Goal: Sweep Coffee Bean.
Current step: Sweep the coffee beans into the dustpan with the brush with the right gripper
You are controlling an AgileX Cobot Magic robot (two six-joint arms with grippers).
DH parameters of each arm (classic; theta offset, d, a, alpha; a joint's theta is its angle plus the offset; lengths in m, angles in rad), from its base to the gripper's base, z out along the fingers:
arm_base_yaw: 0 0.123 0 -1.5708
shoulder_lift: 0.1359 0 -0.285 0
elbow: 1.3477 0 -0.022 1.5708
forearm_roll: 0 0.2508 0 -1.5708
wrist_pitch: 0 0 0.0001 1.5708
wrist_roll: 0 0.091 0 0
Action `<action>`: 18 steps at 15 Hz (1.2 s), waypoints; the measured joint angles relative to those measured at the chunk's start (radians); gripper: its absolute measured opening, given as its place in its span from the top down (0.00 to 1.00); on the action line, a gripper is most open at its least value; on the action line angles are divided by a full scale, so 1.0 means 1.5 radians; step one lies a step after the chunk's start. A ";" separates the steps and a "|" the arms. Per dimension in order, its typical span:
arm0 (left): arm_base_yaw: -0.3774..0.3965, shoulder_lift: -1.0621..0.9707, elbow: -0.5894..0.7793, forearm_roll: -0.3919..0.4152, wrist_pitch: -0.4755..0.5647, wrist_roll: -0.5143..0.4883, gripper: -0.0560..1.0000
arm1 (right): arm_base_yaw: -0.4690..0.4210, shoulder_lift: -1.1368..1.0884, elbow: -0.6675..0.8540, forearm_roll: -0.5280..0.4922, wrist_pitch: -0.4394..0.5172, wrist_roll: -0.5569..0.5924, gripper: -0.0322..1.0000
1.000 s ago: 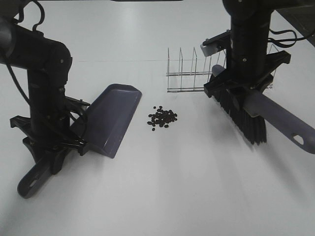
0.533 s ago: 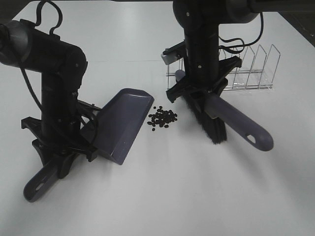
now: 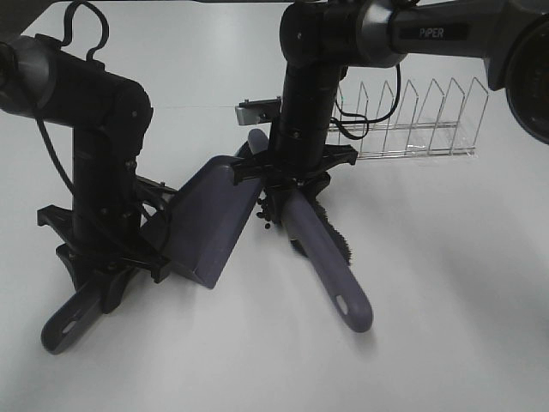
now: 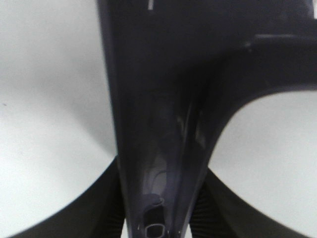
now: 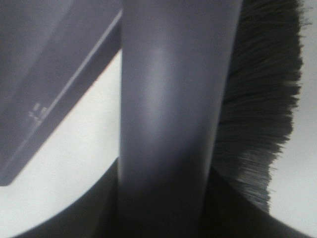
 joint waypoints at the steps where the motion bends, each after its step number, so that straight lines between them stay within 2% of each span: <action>1: 0.000 0.000 0.000 -0.001 0.000 0.000 0.65 | 0.000 0.001 0.000 0.029 -0.013 -0.007 0.64; 5: 0.000 0.001 0.000 -0.003 0.001 0.000 0.65 | 0.000 0.001 -0.005 0.152 -0.047 -0.055 0.64; 8: 0.000 0.001 0.000 -0.003 0.001 0.000 0.65 | 0.000 0.001 -0.006 0.191 -0.047 -0.075 0.64; 11: 0.000 0.001 0.000 -0.005 0.001 0.000 0.65 | 0.000 0.001 -0.021 0.193 -0.043 -0.085 0.64; 14: 0.000 0.001 0.000 -0.007 0.001 0.000 0.65 | 0.000 0.001 -0.107 0.197 -0.004 -0.094 0.64; 18: 0.000 0.001 0.000 -0.014 0.003 0.000 0.65 | 0.000 0.001 -0.191 0.120 0.026 -0.099 0.64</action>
